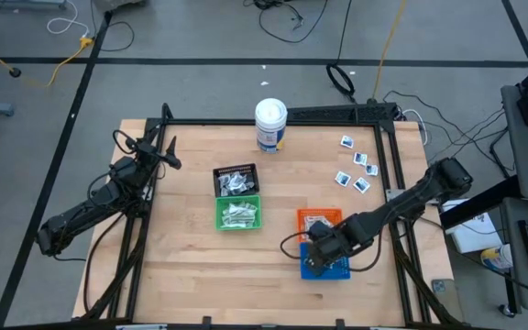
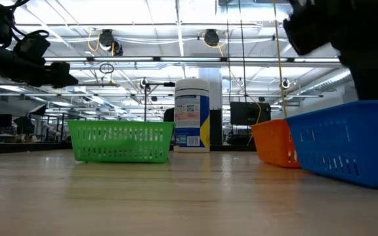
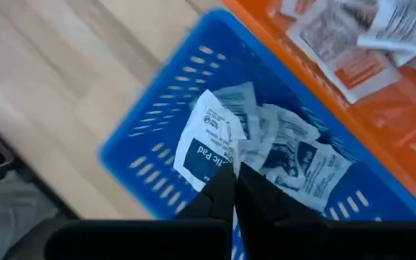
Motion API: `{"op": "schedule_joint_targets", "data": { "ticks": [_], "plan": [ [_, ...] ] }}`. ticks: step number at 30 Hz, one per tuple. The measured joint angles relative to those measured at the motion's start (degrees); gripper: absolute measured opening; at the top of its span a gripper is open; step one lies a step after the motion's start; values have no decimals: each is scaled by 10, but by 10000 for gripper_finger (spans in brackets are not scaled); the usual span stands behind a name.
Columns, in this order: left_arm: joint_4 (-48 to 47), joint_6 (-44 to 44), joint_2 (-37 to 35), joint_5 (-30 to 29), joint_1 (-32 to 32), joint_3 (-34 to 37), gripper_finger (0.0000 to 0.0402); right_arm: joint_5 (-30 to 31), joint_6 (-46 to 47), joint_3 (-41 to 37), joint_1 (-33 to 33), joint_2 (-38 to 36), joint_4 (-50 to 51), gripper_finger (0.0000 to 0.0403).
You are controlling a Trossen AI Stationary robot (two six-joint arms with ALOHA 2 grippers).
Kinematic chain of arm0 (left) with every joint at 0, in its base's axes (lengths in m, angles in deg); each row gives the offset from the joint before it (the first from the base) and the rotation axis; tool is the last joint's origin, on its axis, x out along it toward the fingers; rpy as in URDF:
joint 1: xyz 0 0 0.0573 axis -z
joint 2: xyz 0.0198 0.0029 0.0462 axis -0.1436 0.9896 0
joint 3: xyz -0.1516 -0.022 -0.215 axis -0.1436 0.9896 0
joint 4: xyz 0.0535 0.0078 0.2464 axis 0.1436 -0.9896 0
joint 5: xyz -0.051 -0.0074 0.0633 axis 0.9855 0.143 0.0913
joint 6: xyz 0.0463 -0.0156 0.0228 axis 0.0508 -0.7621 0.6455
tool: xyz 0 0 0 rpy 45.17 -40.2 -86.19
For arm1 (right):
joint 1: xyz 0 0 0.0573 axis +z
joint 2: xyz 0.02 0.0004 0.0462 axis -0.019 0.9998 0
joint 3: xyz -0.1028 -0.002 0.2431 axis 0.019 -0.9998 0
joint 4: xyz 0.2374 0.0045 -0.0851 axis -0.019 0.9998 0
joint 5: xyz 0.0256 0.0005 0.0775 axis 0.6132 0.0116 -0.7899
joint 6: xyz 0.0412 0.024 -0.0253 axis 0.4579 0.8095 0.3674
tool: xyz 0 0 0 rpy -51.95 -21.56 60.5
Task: Pick & Place First Aid Supplies
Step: Put the blue pad into the blue bin
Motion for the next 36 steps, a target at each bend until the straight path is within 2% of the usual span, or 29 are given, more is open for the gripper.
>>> {"op": "schedule_joint_targets", "data": {
  "ticks": [6,11,16,20,26,31,36],
  "plan": [
    [0,0,0,0,0,0,306,-18,15,-89,0,0,-60,0],
    [0,0,0,0,0,0,306,-68,31,-100,-1,0,-67,0],
    [0,0,0,0,0,0,305,-70,25,-100,-1,0,-77,11],
    [0,0,0,0,0,0,306,-69,23,-96,-1,0,-63,56],
    [0,0,0,0,0,0,305,-53,-7,-58,-4,-28,-4,152],
    [0,0,0,0,0,0,306,-26,-76,-19,-18,-66,48,216],
    [0,0,0,0,0,0,306,-6,-186,6,-49,-99,60,252]
  ]
}}
